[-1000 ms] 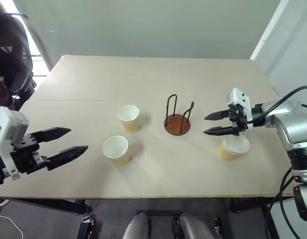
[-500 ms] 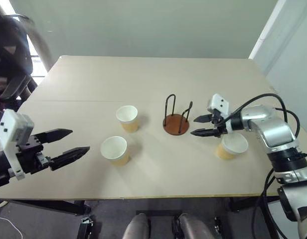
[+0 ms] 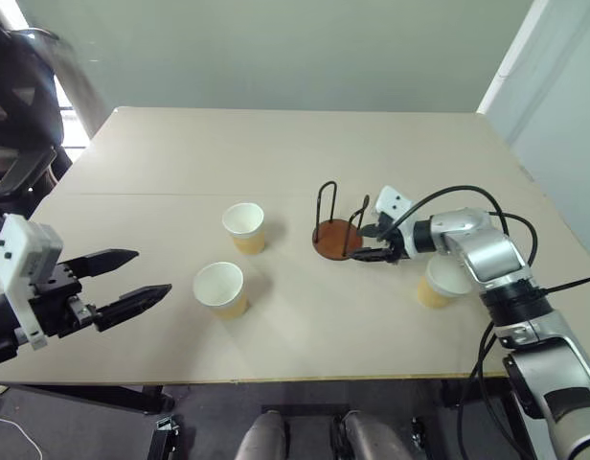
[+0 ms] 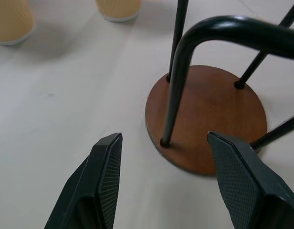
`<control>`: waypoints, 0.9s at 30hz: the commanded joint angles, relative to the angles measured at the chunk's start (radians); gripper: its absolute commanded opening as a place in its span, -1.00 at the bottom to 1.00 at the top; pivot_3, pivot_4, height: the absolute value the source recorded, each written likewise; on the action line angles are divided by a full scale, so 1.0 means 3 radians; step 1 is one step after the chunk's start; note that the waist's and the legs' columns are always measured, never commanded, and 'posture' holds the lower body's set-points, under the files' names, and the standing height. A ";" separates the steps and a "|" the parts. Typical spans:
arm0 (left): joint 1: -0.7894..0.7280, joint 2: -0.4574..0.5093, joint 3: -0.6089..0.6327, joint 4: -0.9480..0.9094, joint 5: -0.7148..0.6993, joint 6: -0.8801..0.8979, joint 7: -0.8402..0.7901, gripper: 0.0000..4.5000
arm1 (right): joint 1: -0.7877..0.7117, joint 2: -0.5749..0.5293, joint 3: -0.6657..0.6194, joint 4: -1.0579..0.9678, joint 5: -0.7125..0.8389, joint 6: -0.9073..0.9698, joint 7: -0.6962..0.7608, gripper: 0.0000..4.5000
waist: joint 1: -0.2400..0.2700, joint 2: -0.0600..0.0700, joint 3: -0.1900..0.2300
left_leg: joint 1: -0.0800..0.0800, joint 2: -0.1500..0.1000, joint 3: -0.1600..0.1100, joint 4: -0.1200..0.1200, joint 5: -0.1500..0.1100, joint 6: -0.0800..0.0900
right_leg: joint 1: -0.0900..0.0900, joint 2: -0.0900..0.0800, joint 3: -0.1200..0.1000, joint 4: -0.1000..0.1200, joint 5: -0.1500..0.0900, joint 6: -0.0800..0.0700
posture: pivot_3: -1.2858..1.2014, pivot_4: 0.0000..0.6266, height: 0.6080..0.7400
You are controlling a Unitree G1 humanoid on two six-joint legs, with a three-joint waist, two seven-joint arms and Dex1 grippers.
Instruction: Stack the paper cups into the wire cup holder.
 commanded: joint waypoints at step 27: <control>-0.0050 0.0016 0.0116 -0.0079 -0.0068 -0.0022 0.0050 1.00 | 0.0067 -0.0153 0.0082 -0.0564 0.0217 -0.0153 0.0650 -0.98 | 0.0017 -0.0001 -0.0001 | -0.0011 0.0000 -0.0001 -0.0002 -0.0004 -0.0008 | -0.0007 0.0000 -0.0002 -0.0003 -0.0001 -0.0005 | 0.03 -0.52 1.00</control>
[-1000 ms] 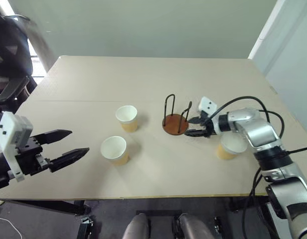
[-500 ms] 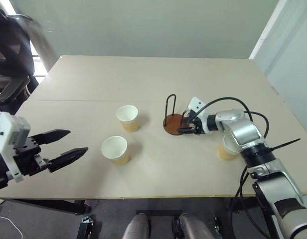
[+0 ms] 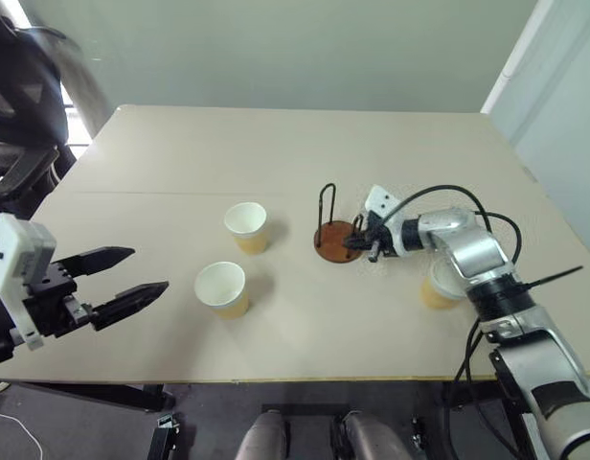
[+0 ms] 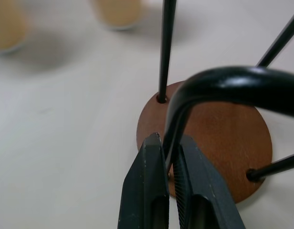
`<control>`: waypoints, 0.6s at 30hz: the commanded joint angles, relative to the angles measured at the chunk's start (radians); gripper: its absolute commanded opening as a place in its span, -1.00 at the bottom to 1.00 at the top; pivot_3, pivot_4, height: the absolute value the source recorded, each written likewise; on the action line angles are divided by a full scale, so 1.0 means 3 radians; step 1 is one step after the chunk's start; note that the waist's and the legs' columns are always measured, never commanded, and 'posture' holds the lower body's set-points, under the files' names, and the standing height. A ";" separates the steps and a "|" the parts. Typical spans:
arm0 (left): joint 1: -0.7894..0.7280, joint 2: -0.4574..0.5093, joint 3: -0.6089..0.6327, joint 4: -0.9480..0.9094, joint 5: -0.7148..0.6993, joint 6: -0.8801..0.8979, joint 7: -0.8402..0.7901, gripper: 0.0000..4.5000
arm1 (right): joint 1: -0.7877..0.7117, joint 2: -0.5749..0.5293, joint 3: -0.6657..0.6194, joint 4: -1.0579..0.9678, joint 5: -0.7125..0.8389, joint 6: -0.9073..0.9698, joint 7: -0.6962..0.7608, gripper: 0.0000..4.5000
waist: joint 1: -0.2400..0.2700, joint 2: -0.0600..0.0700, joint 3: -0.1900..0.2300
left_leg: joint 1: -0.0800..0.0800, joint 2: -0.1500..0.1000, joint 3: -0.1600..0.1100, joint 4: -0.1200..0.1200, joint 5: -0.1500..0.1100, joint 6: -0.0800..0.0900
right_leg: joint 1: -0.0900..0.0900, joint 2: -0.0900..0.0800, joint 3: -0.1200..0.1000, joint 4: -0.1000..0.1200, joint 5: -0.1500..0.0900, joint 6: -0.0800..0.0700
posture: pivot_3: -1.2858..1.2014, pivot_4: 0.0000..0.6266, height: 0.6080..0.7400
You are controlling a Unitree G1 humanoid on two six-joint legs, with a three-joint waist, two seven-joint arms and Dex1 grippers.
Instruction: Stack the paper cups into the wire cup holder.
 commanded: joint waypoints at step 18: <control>-0.0140 0.0148 -0.0115 -0.0029 -0.0086 0.0022 0.0027 1.00 | 0.0813 -0.0306 0.0173 -0.1919 0.0588 0.0764 0.0100 -0.98 | -0.0025 -0.0007 -0.0004 | 0.0003 0.0001 0.0001 0.0002 0.0024 0.0003 | 0.0003 0.0002 0.0001 0.0000 -0.0001 -0.0002 | 0.03 -0.52 1.00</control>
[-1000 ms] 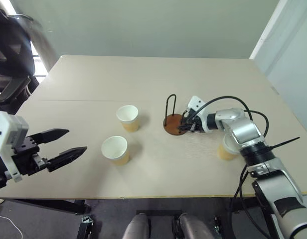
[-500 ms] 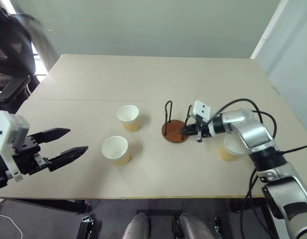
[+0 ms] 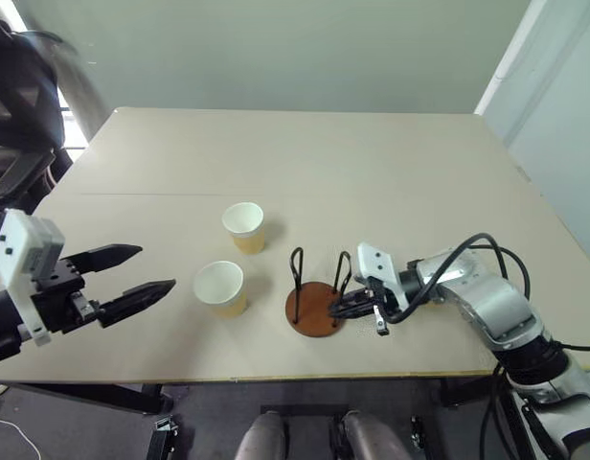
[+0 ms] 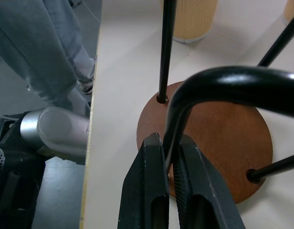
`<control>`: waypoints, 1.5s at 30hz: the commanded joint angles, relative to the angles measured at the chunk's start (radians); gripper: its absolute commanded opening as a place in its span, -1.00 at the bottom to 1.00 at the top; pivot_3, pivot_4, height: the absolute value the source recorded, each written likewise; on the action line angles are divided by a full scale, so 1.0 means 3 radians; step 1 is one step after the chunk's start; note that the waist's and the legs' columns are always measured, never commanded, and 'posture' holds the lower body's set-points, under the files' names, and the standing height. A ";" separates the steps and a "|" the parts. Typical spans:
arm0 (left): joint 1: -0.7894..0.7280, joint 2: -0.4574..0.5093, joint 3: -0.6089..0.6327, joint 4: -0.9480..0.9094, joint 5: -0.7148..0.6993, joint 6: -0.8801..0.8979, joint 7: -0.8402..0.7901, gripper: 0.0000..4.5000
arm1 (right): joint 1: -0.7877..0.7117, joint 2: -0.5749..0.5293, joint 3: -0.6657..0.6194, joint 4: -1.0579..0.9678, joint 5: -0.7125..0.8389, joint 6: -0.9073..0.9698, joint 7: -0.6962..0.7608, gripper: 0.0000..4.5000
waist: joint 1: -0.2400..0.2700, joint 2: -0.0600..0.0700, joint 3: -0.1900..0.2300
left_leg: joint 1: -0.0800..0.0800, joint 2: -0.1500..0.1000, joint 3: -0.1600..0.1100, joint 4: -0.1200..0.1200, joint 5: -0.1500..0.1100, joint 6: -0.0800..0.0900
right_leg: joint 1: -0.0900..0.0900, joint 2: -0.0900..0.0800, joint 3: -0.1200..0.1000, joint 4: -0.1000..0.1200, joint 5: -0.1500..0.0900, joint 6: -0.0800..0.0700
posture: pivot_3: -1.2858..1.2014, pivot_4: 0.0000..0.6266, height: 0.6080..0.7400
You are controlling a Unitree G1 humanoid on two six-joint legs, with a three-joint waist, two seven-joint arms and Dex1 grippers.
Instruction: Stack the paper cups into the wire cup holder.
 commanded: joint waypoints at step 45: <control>-0.1315 0.0247 -0.0991 0.0478 -0.0306 -0.0128 -0.0492 1.00 | 0.0216 -0.2319 -0.0802 0.0230 -0.0380 -0.1510 0.1060 0.89 | 0.0075 -0.0018 -0.0003 | -0.0017 -0.0001 0.0001 -0.0001 -0.0003 -0.0003 | -0.0010 0.0001 0.0001 0.0004 0.0002 0.0009 | 0.03 -0.52 1.00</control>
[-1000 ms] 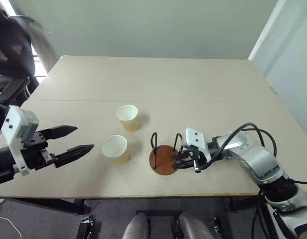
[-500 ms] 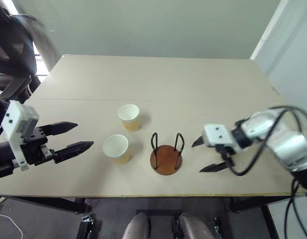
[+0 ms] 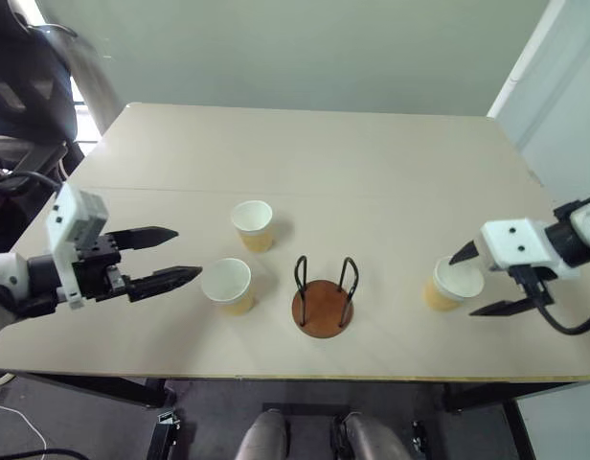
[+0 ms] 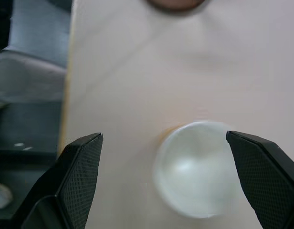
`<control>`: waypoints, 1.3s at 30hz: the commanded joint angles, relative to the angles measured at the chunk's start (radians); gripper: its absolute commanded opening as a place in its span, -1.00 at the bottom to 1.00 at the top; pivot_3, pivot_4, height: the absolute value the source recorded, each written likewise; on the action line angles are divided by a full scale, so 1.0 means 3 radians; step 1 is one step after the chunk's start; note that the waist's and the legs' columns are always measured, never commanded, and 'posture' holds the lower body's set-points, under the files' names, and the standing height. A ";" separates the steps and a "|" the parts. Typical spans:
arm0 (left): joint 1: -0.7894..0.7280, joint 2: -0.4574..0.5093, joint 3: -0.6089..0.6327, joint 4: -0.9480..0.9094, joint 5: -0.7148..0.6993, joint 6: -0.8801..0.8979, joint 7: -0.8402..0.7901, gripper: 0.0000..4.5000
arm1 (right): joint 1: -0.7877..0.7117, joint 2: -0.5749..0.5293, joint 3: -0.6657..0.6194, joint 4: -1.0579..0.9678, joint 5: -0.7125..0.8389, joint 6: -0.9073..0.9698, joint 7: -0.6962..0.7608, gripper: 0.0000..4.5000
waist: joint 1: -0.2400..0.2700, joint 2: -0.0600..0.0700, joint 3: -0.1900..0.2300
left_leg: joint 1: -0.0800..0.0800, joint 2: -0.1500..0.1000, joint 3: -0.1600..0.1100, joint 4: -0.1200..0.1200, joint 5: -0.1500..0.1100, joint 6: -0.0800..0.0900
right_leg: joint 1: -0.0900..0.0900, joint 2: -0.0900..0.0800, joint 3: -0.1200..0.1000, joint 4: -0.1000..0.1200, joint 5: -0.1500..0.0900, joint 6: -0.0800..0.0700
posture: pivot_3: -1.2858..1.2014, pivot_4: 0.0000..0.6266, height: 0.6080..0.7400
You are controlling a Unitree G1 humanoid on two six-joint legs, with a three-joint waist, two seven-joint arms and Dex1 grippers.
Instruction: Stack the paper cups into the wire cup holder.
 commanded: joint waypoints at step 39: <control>0.0449 0.0219 0.0417 -0.0367 0.0024 0.0006 -0.0334 1.00 | -0.0458 0.0397 0.0187 0.0342 -0.0367 -0.0214 0.0213 -0.97 | -0.0043 0.0000 0.0002 | 0.0004 0.0000 0.0009 0.0003 0.0006 0.0017 | 0.0002 0.0000 0.0009 0.0011 -0.0004 0.0015 | 0.03 -0.52 1.00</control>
